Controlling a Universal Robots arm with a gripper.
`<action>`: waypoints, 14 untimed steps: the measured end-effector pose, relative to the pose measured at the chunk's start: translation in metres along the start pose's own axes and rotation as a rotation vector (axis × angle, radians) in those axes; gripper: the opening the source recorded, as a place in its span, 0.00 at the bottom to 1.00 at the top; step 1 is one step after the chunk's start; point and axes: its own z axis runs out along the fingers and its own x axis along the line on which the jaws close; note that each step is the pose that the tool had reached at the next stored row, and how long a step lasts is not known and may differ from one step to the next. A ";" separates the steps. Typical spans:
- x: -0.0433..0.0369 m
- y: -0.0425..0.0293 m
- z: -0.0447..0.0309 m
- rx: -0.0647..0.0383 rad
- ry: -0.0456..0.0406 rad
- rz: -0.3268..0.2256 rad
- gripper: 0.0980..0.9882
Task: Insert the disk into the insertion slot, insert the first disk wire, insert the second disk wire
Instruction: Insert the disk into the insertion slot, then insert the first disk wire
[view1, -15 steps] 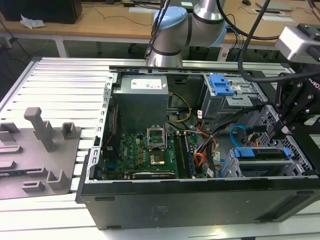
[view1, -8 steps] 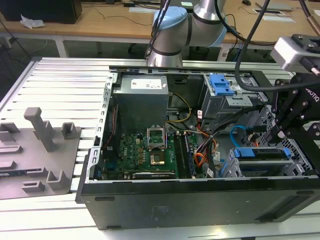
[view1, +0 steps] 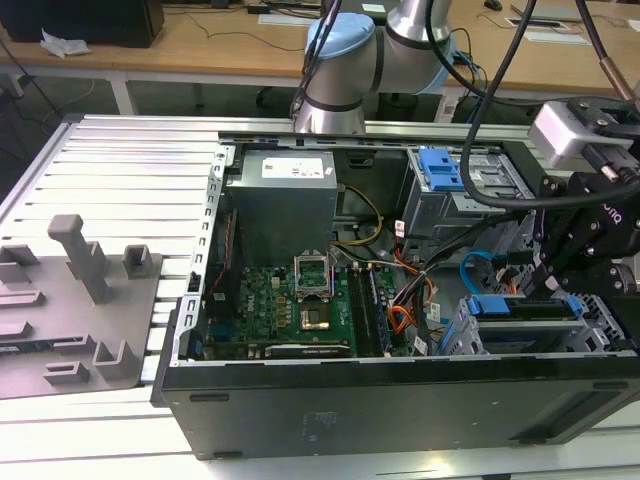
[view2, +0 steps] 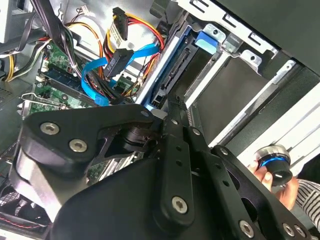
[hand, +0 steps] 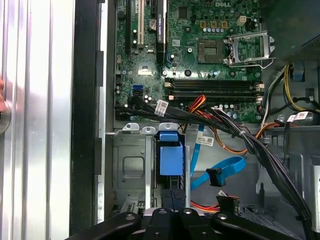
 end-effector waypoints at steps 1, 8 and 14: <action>0.0000 0.0000 0.0001 0.000 -0.0001 0.000 0.01; 0.0000 0.0000 0.0004 0.000 -0.0001 0.000 0.01; 0.0000 -0.0029 0.0005 0.000 -0.0005 0.000 0.01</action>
